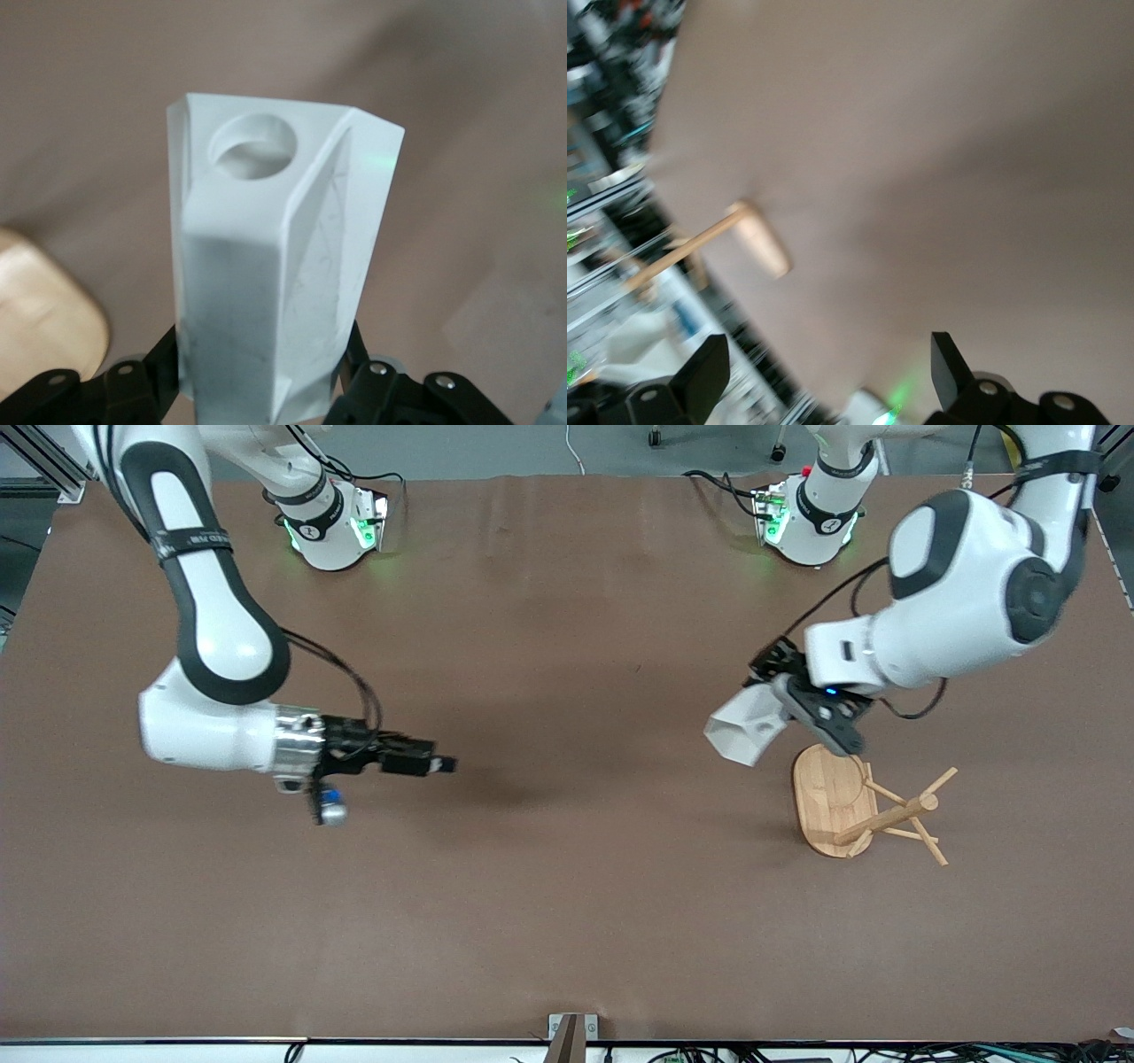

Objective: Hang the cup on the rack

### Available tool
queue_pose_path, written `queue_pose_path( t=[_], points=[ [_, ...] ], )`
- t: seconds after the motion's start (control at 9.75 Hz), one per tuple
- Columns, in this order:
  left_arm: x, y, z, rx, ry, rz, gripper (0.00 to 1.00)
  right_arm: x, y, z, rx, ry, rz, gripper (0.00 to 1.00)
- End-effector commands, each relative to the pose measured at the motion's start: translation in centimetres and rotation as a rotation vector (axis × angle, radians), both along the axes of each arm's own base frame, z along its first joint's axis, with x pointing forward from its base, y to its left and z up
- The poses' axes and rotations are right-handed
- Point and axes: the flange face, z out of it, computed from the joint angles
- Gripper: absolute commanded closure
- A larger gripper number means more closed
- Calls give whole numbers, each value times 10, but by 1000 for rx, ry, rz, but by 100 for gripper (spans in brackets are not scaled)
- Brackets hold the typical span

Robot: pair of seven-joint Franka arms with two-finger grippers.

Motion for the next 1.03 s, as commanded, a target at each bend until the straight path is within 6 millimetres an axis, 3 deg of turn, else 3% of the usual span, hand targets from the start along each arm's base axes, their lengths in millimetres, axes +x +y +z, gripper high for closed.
queue_pose_path(
  t=[0.0,0.21,0.31,0.51,0.82,0.92],
  points=[
    [6,50,-34,37,63,135,100,8,-52,18,-279,-55,31,0],
    [20,82,-63,61,63,323,100,10,-106,44,-579,-146,111,0],
    [20,89,-76,67,40,357,100,13,-140,63,-689,-185,126,0],
    [25,90,-99,72,49,367,99,11,-187,109,-800,-255,116,0],
    [29,91,-110,74,60,393,97,-33,-226,168,-765,-172,177,0],
    [31,98,-108,80,78,460,87,-49,-228,188,-759,-161,180,0]
  ],
)
